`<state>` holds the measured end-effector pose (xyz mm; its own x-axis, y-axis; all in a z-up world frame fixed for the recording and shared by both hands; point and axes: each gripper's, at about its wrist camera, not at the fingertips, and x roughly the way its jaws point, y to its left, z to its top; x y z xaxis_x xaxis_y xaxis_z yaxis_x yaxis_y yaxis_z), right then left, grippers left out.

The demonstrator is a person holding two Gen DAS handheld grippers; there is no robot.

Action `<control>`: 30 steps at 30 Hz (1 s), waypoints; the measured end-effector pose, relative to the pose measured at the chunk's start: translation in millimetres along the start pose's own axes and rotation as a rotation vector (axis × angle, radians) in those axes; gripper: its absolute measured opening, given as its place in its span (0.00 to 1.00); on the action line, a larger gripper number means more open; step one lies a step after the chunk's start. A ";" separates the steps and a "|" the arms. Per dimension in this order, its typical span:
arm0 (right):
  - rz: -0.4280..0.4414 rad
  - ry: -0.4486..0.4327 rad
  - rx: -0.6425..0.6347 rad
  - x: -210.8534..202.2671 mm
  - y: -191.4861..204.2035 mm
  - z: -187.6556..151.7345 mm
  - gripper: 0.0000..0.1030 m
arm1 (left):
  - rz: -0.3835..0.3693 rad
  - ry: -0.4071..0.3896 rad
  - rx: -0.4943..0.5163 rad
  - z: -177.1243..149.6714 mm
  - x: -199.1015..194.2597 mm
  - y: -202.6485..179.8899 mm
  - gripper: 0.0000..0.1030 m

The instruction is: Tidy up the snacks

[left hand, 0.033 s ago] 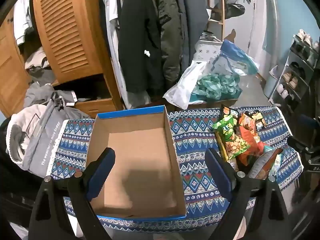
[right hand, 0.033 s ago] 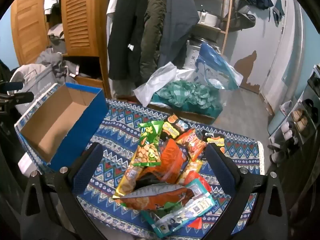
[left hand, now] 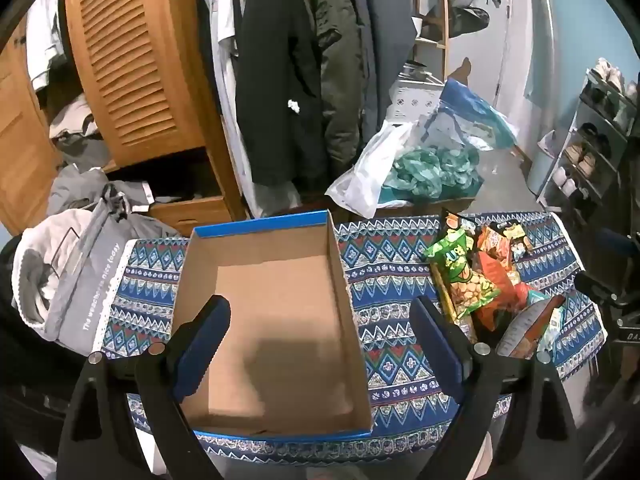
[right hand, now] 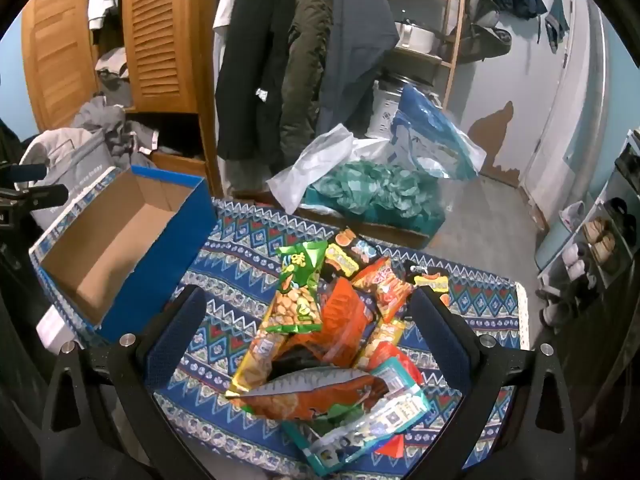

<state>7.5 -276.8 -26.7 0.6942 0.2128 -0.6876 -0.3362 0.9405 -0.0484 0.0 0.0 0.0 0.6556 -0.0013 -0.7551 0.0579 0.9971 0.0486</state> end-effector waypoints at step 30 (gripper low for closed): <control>-0.018 0.017 -0.016 0.1 -0.7 -0.4 0.97 | -0.024 -0.008 0.034 -5.1 -1.1 -9.2 0.90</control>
<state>7.5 -277.5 -27.0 0.6897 0.1909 -0.6985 -0.3334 0.9400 -0.0723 -5.2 -8.7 -3.0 0.6596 -0.0263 -0.7511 0.0994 0.9937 0.0525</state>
